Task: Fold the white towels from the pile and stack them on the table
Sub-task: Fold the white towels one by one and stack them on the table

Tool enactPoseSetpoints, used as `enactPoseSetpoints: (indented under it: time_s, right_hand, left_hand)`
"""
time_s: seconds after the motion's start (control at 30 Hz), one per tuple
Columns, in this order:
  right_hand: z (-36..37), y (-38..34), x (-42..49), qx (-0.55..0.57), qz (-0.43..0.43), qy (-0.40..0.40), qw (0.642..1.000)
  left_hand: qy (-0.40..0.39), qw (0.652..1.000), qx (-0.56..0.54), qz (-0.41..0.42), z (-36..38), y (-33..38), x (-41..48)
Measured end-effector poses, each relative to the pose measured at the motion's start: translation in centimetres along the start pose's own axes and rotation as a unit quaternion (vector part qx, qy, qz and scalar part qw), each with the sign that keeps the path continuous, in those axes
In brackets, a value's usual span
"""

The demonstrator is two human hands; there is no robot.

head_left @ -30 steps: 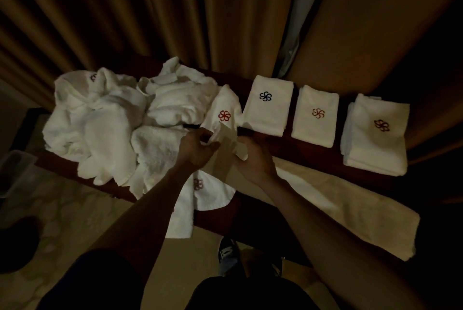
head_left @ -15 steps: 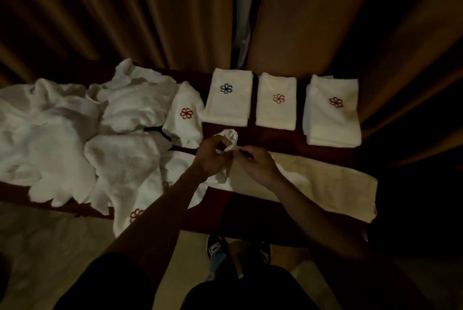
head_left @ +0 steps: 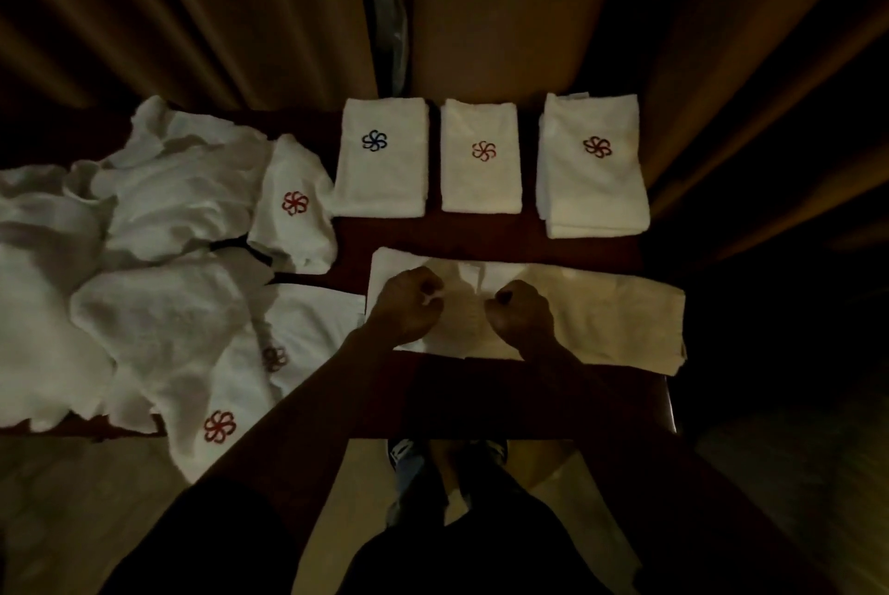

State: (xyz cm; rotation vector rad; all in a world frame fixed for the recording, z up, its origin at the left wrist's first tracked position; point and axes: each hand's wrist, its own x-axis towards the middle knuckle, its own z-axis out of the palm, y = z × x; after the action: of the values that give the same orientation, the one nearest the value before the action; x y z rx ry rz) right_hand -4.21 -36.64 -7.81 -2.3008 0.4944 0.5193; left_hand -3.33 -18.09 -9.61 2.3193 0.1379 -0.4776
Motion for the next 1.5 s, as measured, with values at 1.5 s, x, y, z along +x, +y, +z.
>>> enactPoseSetpoints:
  time_s: [1.5]
  right_hand:
    - [4.0, 1.4, 0.8, 0.031, 0.061, 0.009, 0.998]
  left_hand:
    - [0.048, 0.992, 0.094, 0.067, 1.7, -4.9, -0.2]
